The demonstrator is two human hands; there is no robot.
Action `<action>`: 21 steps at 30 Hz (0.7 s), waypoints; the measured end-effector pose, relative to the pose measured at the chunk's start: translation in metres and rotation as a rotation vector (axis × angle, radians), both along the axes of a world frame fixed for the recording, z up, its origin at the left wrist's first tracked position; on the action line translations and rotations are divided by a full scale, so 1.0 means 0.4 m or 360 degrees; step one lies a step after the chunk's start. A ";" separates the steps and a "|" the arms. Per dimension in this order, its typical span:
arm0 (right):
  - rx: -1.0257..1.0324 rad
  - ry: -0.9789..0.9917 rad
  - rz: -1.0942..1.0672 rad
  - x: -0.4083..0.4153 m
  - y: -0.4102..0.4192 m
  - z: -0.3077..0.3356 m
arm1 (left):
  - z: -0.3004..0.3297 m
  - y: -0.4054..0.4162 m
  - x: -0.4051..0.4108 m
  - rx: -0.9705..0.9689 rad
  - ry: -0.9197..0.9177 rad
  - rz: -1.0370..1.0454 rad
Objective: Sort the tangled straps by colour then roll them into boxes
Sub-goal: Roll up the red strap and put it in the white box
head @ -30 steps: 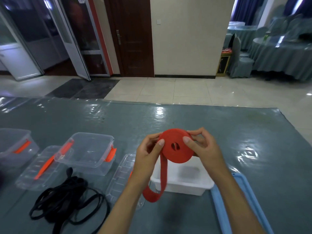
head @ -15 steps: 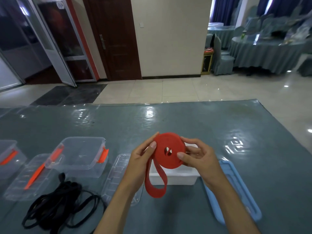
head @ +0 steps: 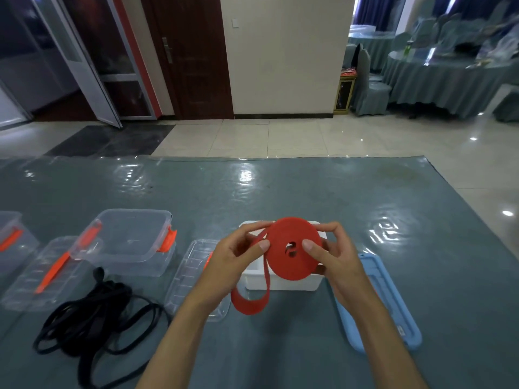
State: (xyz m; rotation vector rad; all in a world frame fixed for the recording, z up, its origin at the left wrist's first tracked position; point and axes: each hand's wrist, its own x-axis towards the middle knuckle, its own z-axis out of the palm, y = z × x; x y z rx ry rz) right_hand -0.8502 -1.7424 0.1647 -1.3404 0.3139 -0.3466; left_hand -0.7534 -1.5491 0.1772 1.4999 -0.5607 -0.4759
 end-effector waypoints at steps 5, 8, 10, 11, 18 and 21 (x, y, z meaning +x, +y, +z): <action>-0.0002 0.0047 0.0007 -0.002 -0.003 -0.022 | -0.015 -0.004 -0.003 0.0000 0.0075 0.0089; -0.0018 -0.0038 -0.0081 0.008 0.002 -0.017 | -0.037 -0.023 -0.015 -0.0057 0.0035 0.0198; -0.0026 -0.0082 -0.0153 0.015 0.008 -0.013 | -0.052 -0.026 -0.015 -0.0065 0.0037 0.0225; -0.0019 -0.0085 -0.0192 0.018 0.010 -0.013 | -0.056 -0.026 -0.014 -0.0058 0.0050 0.0214; -0.0046 0.0120 0.0189 0.026 -0.021 -0.016 | -0.061 -0.009 0.003 -0.0016 0.0003 0.0272; -0.0153 0.0132 0.0222 0.041 -0.025 -0.015 | -0.079 -0.015 0.002 -0.0055 -0.0013 0.0414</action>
